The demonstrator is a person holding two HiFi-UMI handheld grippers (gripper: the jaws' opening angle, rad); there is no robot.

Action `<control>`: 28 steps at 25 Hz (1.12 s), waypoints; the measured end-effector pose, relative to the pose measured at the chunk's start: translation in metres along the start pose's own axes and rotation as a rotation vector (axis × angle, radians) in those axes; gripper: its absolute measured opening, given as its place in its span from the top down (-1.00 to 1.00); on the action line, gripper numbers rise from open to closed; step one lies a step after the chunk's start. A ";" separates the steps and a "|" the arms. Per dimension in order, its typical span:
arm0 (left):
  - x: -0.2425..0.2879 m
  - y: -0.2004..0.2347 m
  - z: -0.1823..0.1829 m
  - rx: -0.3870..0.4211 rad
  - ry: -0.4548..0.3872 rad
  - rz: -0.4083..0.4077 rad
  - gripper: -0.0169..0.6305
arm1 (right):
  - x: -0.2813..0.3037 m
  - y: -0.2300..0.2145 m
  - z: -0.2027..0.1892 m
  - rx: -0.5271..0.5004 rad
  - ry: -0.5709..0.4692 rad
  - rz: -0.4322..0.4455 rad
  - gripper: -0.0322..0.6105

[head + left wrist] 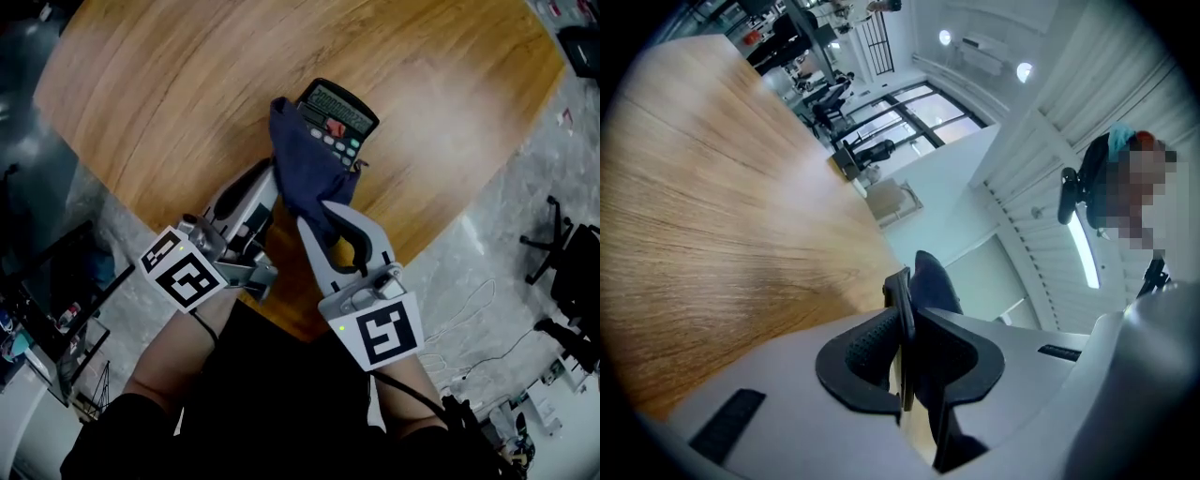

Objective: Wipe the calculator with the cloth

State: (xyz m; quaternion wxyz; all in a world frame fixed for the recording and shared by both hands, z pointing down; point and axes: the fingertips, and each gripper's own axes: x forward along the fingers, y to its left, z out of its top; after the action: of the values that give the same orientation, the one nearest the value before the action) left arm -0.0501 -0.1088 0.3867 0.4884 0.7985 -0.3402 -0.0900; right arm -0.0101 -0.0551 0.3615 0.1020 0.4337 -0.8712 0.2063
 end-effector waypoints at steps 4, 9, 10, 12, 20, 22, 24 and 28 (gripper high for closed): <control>0.002 0.002 -0.001 -0.010 -0.006 -0.007 0.74 | -0.014 -0.008 -0.003 0.026 0.011 -0.034 0.68; -0.002 -0.002 -0.001 -0.031 -0.010 -0.031 0.74 | -0.024 -0.082 0.028 0.016 -0.100 -0.249 0.68; -0.002 -0.003 -0.002 -0.035 -0.007 -0.036 0.74 | -0.023 -0.096 0.031 0.019 -0.105 -0.281 0.68; -0.001 -0.003 -0.003 -0.042 -0.001 -0.043 0.74 | -0.016 -0.112 0.033 0.022 -0.097 -0.302 0.68; -0.002 0.000 0.002 -0.090 -0.032 -0.027 0.74 | 0.000 -0.033 0.010 0.012 -0.064 -0.068 0.68; -0.002 -0.001 0.004 -0.099 -0.047 -0.024 0.75 | -0.009 -0.008 0.004 0.020 -0.063 -0.005 0.68; -0.001 -0.002 0.008 -0.106 -0.061 -0.021 0.74 | -0.019 0.012 -0.005 0.012 -0.052 0.051 0.68; -0.002 -0.007 0.019 -0.149 -0.097 -0.054 0.74 | -0.028 0.034 -0.040 -0.037 0.020 0.126 0.68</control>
State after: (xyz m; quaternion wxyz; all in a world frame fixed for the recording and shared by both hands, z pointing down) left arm -0.0575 -0.1194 0.3708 0.5268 0.7635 -0.3343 -0.1668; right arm -0.0201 0.0009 0.3776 0.1055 0.3737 -0.8994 0.2006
